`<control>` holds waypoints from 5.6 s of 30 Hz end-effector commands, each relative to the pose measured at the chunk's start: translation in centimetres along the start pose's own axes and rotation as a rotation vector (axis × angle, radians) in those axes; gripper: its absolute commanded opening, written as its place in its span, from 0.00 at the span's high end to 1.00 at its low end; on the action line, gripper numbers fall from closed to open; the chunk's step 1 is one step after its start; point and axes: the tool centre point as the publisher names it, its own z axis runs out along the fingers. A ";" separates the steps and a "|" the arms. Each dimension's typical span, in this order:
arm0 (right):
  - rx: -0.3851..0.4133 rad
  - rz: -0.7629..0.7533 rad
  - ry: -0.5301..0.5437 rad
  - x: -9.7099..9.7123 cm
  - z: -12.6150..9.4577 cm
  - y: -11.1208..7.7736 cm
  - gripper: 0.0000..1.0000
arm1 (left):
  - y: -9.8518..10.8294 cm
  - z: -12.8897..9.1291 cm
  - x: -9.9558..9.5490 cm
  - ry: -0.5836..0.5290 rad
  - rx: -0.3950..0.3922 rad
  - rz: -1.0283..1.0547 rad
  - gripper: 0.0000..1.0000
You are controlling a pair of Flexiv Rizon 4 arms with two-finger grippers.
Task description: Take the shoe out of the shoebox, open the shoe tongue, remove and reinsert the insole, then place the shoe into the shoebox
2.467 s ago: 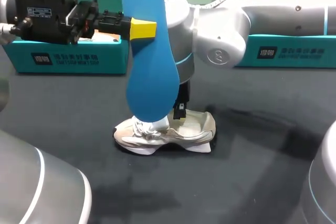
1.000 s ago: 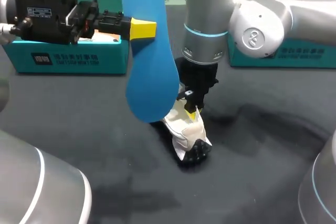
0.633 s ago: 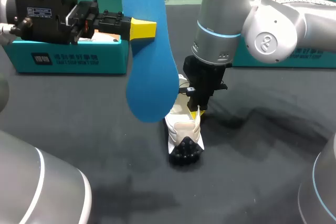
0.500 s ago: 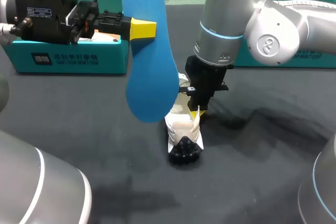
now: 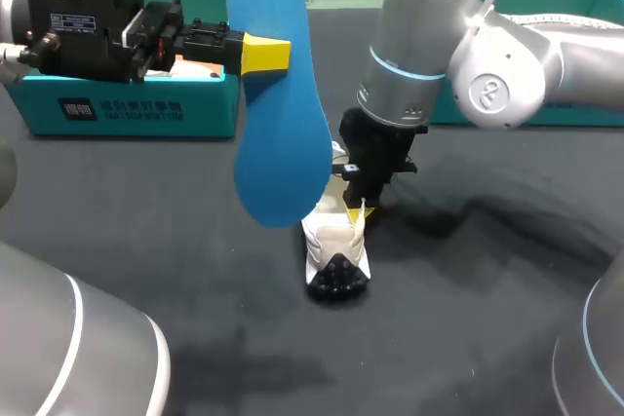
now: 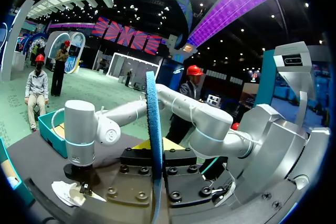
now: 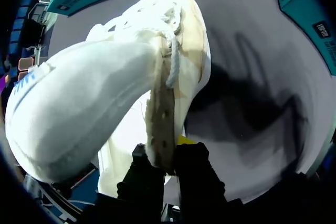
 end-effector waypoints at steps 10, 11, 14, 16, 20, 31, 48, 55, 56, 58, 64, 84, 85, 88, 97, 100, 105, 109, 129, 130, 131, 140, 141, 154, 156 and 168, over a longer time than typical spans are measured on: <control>0.010 0.006 0.045 -1.1 2.4 0.5 1.00 | 0.0 0.1 -0.1 0.002 -0.001 0.000 1.00; 0.010 0.007 0.046 -1.1 2.5 0.5 1.00 | 0.0 0.1 -0.1 0.002 -0.001 0.000 1.00; 0.016 0.023 0.052 -1.1 2.8 0.5 1.00 | 0.0 0.1 -0.1 0.002 -0.001 0.000 1.00; 0.016 0.026 0.053 -1.1 3.0 0.5 1.00 | 0.0 0.1 -0.1 0.002 -0.001 0.000 1.00; 0.015 0.041 0.062 -1.3 3.4 0.4 1.00 | 0.0 0.1 -0.1 0.002 -0.001 0.000 1.00; 0.011 0.049 0.076 -1.0 3.9 -0.2 0.58 | 0.0 0.1 -0.1 0.002 -0.001 0.000 1.00; -0.037 0.074 0.256 -1.2 -3.7 -1.9 0.00 | 0.0 0.1 -0.1 0.002 -0.001 0.000 1.00; -0.041 0.046 0.269 -1.1 -5.2 -1.8 0.00 | 0.0 0.1 -0.1 0.002 -0.001 0.000 1.00; -0.041 0.046 0.269 -1.1 -5.2 -1.8 0.00 | 0.0 0.1 -0.1 0.002 -0.001 0.000 1.00; -0.041 0.046 0.269 -1.1 -5.2 -1.8 0.00 | 0.0 0.1 -0.1 0.002 -0.001 0.000 1.00; -0.069 0.016 0.395 -0.4 -6.0 -1.4 0.00 | -0.4 -0.4 -1.1 -0.036 0.012 0.189 1.00; -0.118 -0.061 0.702 0.5 -11.6 -1.7 0.00 | -3.1 -2.7 -3.0 0.027 0.018 0.802 1.00; -0.118 -0.061 0.702 0.5 -11.6 -1.7 0.00 | -3.1 -2.7 -3.0 0.027 0.018 0.802 1.00; -0.118 -0.061 0.702 0.5 -11.6 -1.7 0.00 | -3.1 -2.7 -3.0 0.027 0.018 0.802 1.00; -0.343 0.013 0.846 0.8 -16.1 -0.2 0.00 | -0.4 -3.3 -4.7 -0.044 0.055 1.278 1.00; -0.428 0.067 0.918 0.5 -16.6 0.4 0.00 | 0.5 -3.0 -5.8 -0.080 0.048 1.418 1.00; -0.428 0.067 0.918 0.5 -16.6 0.4 0.00 | 0.5 -3.0 -5.8 -0.080 0.048 1.418 1.00; -0.428 0.067 0.918 0.5 -16.6 0.4 0.00 | 0.5 -3.0 -5.8 -0.080 0.048 1.418 1.00; -0.484 0.139 1.112 1.0 -19.3 2.5 0.00 | 7.1 -1.3 -10.5 -0.140 0.084 1.950 1.00; -0.484 0.139 1.112 1.0 -19.3 2.5 0.00 | 7.1 -1.3 -10.5 -0.140 0.084 1.950 1.00; -0.484 0.139 1.112 1.0 -19.3 2.5 0.00 | 7.1 -1.3 -10.5 -0.140 0.084 1.950 1.00; -0.502 0.156 1.126 1.1 -19.5 2.8 0.00 | 9.7 -0.6 -12.5 -0.137 0.007 2.000 1.00; -0.505 0.182 1.116 1.1 -19.6 2.9 0.00 | 10.4 -0.4 -12.9 -0.129 -0.022 2.027 1.00; -0.465 0.142 1.183 3.1 -20.3 3.5 0.00 | 14.7 0.0 -16.9 -0.243 -0.025 2.026 1.00; -0.465 0.142 1.183 3.1 -20.3 3.5 0.00 | 14.7 0.0 -16.9 -0.243 -0.025 2.026 1.00; -0.446 0.153 1.222 4.7 -19.6 4.5 0.00 | 16.5 1.6 -18.9 -0.214 -0.071 1.999 1.00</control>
